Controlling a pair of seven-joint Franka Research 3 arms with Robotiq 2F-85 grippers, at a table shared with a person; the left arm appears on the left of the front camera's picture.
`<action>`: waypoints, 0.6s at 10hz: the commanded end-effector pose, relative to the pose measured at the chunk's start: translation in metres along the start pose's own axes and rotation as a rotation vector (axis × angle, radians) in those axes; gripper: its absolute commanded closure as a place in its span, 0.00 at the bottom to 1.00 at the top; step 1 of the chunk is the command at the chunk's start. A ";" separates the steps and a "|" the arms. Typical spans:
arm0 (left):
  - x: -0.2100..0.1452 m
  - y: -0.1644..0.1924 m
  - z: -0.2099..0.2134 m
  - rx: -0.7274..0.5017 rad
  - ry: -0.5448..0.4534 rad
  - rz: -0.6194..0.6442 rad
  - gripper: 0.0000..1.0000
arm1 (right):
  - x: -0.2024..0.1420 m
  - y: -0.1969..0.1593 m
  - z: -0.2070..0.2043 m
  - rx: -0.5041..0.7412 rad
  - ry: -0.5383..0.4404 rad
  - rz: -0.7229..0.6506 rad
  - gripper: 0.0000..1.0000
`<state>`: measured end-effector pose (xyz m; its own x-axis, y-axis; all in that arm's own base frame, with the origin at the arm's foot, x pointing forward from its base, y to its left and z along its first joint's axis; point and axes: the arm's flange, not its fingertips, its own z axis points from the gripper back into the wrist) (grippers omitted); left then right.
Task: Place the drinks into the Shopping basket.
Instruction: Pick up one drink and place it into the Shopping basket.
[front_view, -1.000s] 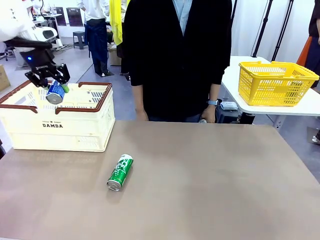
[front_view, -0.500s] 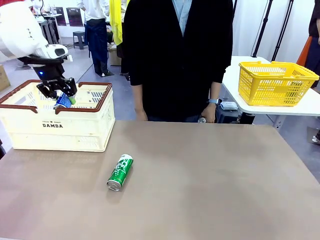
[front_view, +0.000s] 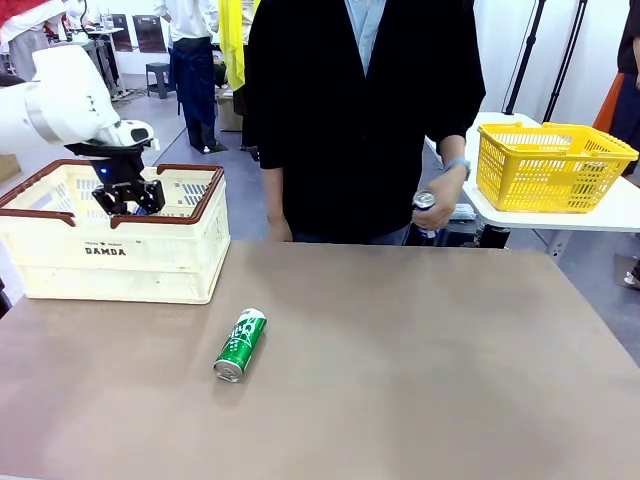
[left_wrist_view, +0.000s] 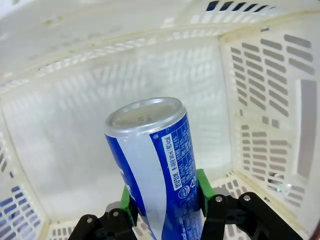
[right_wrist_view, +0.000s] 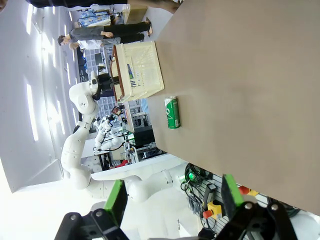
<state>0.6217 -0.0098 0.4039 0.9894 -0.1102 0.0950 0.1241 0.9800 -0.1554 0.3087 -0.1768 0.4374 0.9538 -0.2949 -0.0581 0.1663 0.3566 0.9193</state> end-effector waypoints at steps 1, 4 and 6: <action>0.015 -0.003 -0.002 0.028 0.051 -0.022 1.00 | -0.001 0.004 0.003 -0.005 0.009 -0.008 0.00; 0.020 -0.007 -0.018 0.074 0.070 -0.004 0.31 | -0.001 0.004 0.003 -0.005 0.009 -0.008 0.00; 0.021 -0.006 -0.019 0.064 0.070 0.003 0.00 | -0.001 0.004 0.003 -0.005 0.009 -0.008 0.00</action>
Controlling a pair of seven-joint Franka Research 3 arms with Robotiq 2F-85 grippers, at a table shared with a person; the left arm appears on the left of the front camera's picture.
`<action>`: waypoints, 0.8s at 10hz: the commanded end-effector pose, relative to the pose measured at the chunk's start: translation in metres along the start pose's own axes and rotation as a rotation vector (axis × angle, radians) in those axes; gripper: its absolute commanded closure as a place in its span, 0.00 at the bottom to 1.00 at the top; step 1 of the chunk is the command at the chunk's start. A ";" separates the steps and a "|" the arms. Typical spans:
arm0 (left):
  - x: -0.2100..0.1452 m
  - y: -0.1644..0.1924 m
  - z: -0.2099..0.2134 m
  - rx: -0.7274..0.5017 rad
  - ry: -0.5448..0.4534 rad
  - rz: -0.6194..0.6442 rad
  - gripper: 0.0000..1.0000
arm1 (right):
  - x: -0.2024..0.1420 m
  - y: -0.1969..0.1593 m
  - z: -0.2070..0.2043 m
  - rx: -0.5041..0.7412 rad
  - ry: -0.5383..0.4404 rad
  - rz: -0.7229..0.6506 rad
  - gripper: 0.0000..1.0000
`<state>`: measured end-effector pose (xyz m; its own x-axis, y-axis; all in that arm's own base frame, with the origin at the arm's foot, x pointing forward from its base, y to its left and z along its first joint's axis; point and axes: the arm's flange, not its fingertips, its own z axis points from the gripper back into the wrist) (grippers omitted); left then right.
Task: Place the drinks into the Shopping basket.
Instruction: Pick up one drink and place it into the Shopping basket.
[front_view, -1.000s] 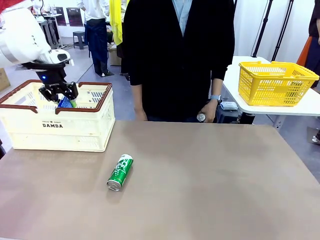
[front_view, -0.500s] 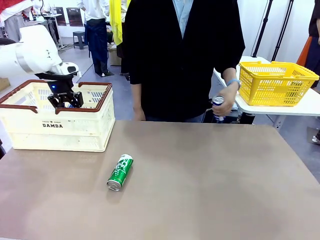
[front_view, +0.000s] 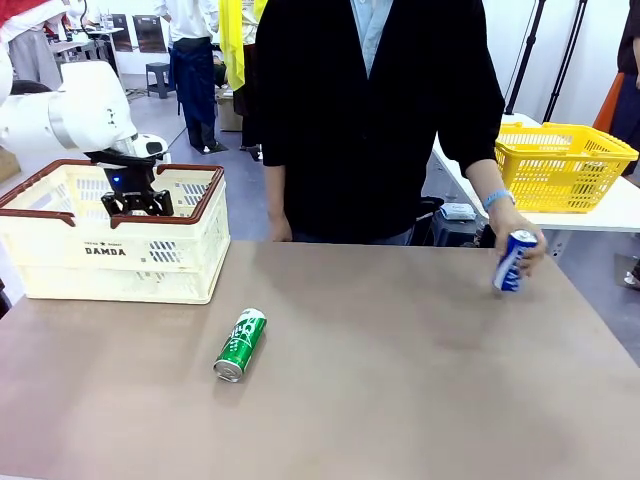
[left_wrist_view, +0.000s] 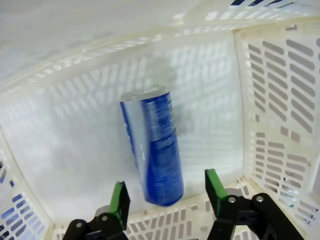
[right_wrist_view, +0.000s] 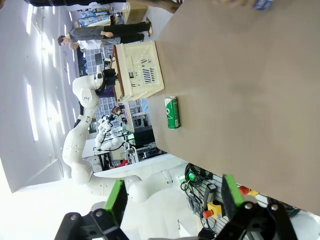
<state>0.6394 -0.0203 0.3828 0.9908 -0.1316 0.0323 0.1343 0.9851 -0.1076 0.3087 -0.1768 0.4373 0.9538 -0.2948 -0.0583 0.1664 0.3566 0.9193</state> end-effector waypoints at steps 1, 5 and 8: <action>0.004 -0.001 0.005 0.015 -0.001 0.016 0.00 | -0.001 0.004 0.003 -0.005 0.009 -0.008 0.00; -0.009 -0.003 0.039 0.005 -0.072 0.019 0.00 | -0.001 0.004 0.003 -0.005 0.009 -0.008 0.00; -0.086 -0.018 0.167 -0.186 -0.219 0.056 0.00 | -0.001 0.004 0.003 -0.005 0.009 -0.008 0.00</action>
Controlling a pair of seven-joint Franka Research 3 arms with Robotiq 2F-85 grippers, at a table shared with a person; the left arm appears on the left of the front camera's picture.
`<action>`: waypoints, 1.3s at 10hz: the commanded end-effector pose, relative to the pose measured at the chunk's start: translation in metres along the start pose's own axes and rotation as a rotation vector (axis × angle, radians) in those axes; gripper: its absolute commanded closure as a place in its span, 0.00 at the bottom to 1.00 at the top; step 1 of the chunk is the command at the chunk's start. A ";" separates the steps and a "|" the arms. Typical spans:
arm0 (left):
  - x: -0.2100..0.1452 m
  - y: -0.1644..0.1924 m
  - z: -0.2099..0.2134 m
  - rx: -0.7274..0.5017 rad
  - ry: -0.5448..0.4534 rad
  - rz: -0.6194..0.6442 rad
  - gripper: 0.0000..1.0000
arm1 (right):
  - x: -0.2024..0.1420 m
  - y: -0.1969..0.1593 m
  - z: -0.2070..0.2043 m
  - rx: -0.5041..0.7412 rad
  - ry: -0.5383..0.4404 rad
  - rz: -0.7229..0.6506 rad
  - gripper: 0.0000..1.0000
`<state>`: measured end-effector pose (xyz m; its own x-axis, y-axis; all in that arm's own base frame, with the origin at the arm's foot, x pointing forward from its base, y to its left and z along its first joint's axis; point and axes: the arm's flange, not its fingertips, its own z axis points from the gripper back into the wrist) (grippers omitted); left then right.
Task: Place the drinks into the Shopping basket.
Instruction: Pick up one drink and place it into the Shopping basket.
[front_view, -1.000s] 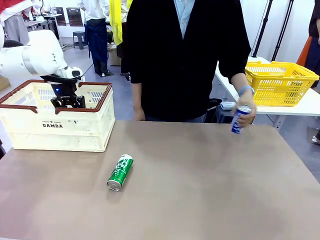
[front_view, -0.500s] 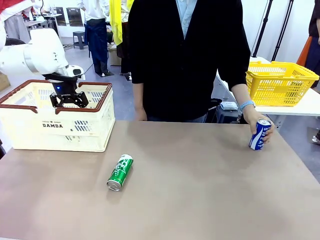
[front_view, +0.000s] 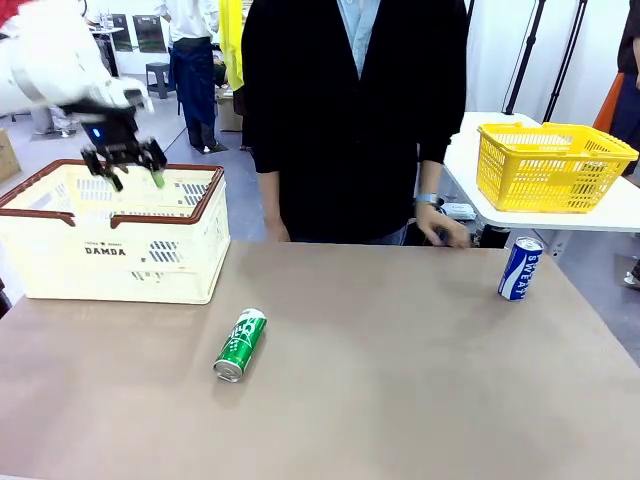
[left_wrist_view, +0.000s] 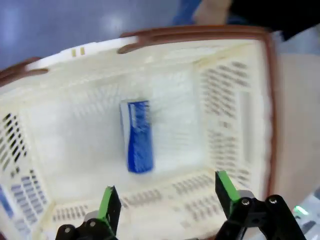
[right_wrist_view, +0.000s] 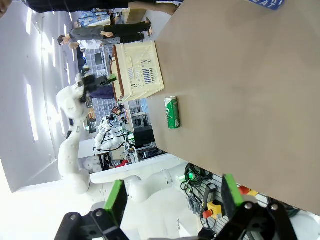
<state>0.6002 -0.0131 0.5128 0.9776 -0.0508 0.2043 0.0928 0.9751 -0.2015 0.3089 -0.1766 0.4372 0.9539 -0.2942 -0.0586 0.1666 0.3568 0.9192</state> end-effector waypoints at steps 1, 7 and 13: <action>-0.072 -0.017 0.082 -0.221 -0.015 0.046 0.00 | -0.001 0.004 0.003 -0.005 0.008 -0.008 0.00; -0.265 0.104 0.156 -1.270 0.009 0.042 0.00 | -0.001 0.004 0.003 -0.005 0.008 -0.008 0.00; -0.315 0.178 0.119 -1.405 -0.006 0.114 0.00 | -0.001 0.004 0.003 -0.005 0.008 -0.008 0.00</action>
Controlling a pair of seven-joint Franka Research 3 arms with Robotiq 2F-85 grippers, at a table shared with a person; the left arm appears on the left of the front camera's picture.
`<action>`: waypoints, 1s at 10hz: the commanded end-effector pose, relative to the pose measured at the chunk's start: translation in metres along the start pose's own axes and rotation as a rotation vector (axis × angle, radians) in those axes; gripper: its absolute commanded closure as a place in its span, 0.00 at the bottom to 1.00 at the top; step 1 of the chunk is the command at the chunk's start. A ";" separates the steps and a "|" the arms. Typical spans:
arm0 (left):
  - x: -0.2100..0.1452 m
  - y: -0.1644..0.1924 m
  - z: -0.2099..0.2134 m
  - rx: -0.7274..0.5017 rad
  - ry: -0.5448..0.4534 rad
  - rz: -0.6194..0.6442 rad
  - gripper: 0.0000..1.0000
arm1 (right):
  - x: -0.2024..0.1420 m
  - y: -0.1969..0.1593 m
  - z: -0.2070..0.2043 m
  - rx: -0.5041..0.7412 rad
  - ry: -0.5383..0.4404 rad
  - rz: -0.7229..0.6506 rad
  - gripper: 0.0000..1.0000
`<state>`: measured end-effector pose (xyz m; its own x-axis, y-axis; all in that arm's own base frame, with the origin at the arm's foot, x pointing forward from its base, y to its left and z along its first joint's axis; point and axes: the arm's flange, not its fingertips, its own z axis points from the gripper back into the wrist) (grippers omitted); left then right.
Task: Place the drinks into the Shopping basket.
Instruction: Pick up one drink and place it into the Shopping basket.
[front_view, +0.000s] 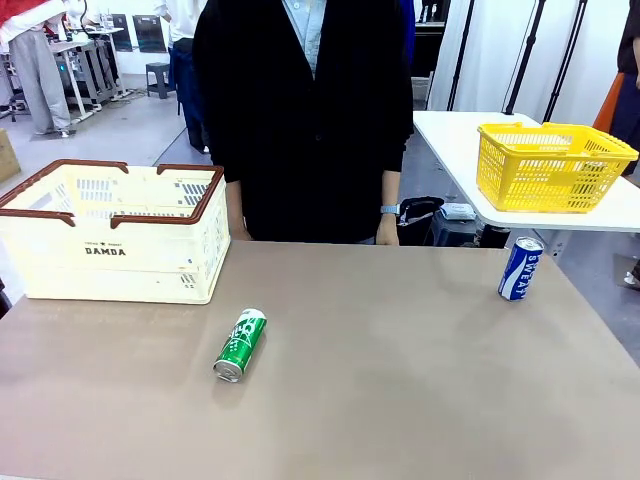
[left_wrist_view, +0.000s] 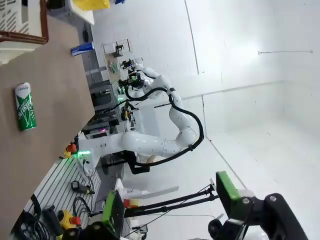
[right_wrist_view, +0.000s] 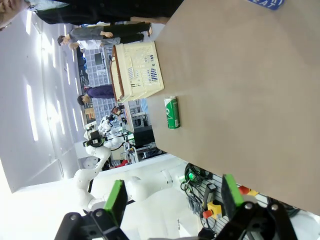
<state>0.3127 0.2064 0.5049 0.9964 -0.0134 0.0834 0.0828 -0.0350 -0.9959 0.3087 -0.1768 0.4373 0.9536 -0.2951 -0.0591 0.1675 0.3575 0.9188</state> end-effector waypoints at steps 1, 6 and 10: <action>-0.025 -0.023 -0.005 -0.017 -0.028 -0.044 0.00 | -0.001 0.004 0.003 -0.004 0.009 -0.007 0.00; -0.025 -0.023 -0.005 -0.017 -0.028 -0.044 0.00 | -0.001 0.004 0.003 -0.004 0.009 -0.007 0.00; -0.024 -0.022 -0.005 0.001 -0.021 -0.051 0.00 | -0.001 0.004 0.003 -0.004 0.009 -0.007 0.00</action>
<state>0.2873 0.2022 0.5246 0.9910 0.0092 0.1338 0.1340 -0.0331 -0.9904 0.3087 -0.1768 0.4373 0.9536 -0.2951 -0.0591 0.1675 0.3574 0.9188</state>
